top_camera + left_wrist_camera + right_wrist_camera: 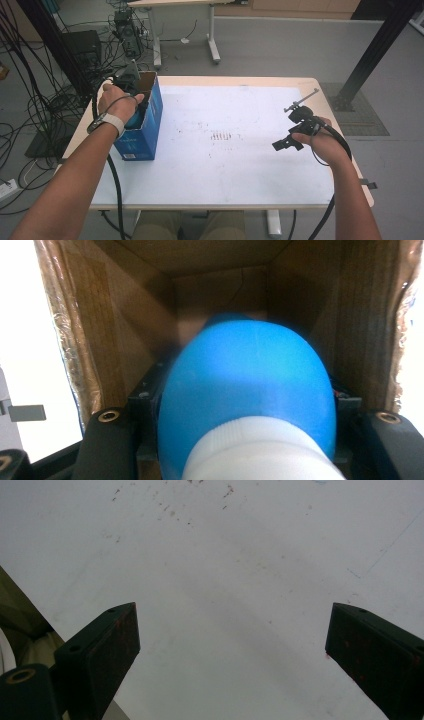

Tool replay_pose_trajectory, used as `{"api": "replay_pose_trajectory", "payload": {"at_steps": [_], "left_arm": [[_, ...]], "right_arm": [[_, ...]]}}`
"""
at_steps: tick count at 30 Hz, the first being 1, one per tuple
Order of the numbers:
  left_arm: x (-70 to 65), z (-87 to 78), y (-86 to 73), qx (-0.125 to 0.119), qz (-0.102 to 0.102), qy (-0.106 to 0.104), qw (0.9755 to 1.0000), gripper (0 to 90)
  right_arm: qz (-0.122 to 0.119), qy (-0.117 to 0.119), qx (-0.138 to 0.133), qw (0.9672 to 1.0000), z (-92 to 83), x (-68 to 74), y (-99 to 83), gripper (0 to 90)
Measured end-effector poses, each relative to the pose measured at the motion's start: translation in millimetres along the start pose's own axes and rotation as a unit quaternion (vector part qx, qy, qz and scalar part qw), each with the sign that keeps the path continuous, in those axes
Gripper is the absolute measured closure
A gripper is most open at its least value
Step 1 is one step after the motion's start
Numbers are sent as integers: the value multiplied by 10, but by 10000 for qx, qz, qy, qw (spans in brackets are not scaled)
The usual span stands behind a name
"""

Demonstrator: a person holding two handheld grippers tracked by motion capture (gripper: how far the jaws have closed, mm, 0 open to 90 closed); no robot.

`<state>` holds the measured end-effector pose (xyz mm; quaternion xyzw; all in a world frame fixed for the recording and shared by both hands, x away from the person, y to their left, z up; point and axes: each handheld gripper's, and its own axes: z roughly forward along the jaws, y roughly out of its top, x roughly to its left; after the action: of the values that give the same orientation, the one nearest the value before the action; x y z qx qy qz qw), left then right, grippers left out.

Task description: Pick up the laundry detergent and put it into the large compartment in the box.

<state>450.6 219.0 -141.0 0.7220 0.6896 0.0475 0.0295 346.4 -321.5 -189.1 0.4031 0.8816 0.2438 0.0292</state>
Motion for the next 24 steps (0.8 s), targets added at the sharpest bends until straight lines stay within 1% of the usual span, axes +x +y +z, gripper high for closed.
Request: {"api": "replay_pose_trajectory", "payload": {"at_steps": [24], "left_arm": [[-24,10,7,22,-6,33,10000,379]], "right_arm": [[-9,-8,6,10000,-5,5,3,70]]}}
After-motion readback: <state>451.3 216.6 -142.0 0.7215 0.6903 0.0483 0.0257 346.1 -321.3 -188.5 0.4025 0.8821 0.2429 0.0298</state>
